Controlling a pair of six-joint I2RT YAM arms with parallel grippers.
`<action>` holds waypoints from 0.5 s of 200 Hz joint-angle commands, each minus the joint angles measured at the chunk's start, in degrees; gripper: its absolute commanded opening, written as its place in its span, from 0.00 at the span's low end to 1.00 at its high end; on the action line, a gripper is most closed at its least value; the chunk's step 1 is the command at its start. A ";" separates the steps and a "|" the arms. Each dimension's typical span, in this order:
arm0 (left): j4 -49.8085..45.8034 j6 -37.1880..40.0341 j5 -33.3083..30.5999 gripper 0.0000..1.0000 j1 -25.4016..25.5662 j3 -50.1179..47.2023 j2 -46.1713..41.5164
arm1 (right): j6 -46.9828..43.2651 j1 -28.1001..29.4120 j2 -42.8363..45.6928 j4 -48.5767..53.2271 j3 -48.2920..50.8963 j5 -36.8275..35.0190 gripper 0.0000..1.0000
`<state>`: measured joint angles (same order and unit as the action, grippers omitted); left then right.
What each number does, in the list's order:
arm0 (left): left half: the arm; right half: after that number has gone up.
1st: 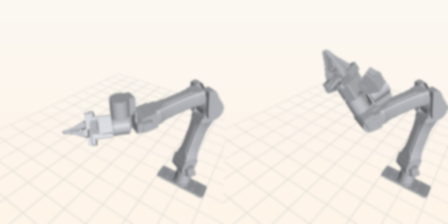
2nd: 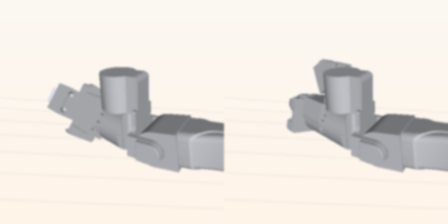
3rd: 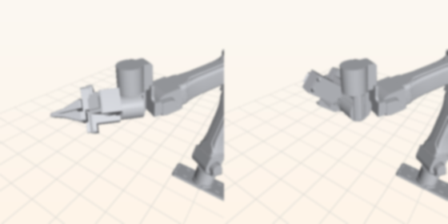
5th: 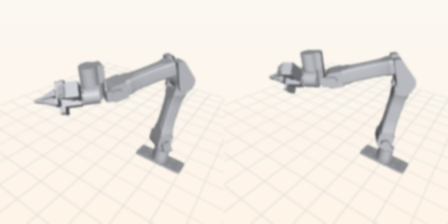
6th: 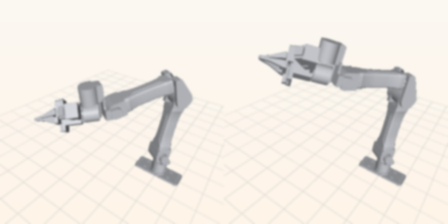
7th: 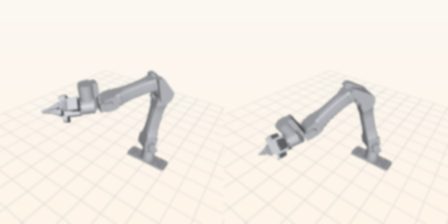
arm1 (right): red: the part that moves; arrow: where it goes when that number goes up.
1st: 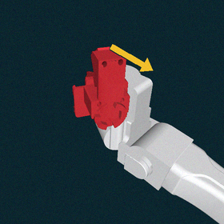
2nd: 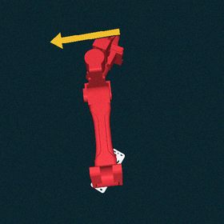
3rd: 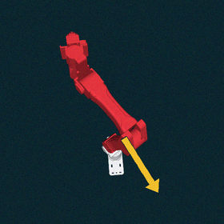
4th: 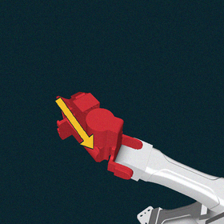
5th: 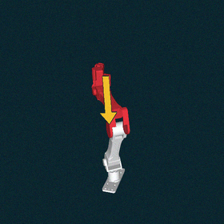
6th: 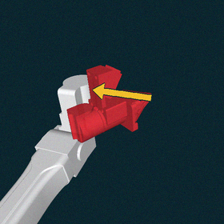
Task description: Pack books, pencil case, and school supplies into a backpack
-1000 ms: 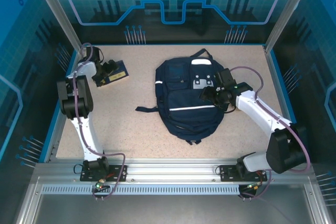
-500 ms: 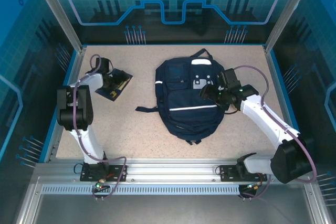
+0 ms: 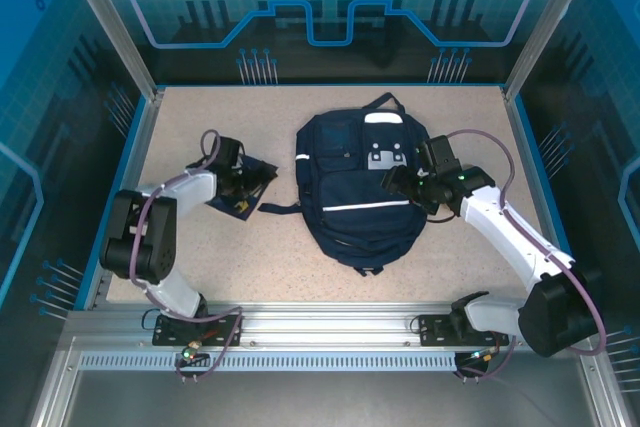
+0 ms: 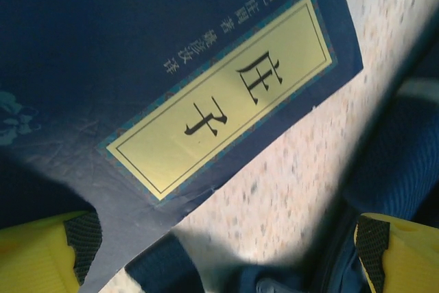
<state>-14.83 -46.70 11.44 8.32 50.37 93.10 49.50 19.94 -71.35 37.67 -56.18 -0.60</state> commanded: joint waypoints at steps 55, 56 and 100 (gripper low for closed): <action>-13.30 -2.31 -3.72 0.99 7.71 -3.39 -13.14 | -0.22 0.71 0.26 0.21 -0.71 0.84 0.83; -13.52 -1.93 -3.93 0.99 7.65 -3.11 -13.22 | -0.25 0.66 0.16 0.21 -0.74 0.85 0.83; -18.99 9.68 -4.29 0.94 -1.37 3.71 -10.20 | -1.26 2.58 -1.78 0.47 -2.59 0.35 0.83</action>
<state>-29.19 -44.66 7.77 12.16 50.89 81.47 49.28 20.75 -71.94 37.69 -56.60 -0.56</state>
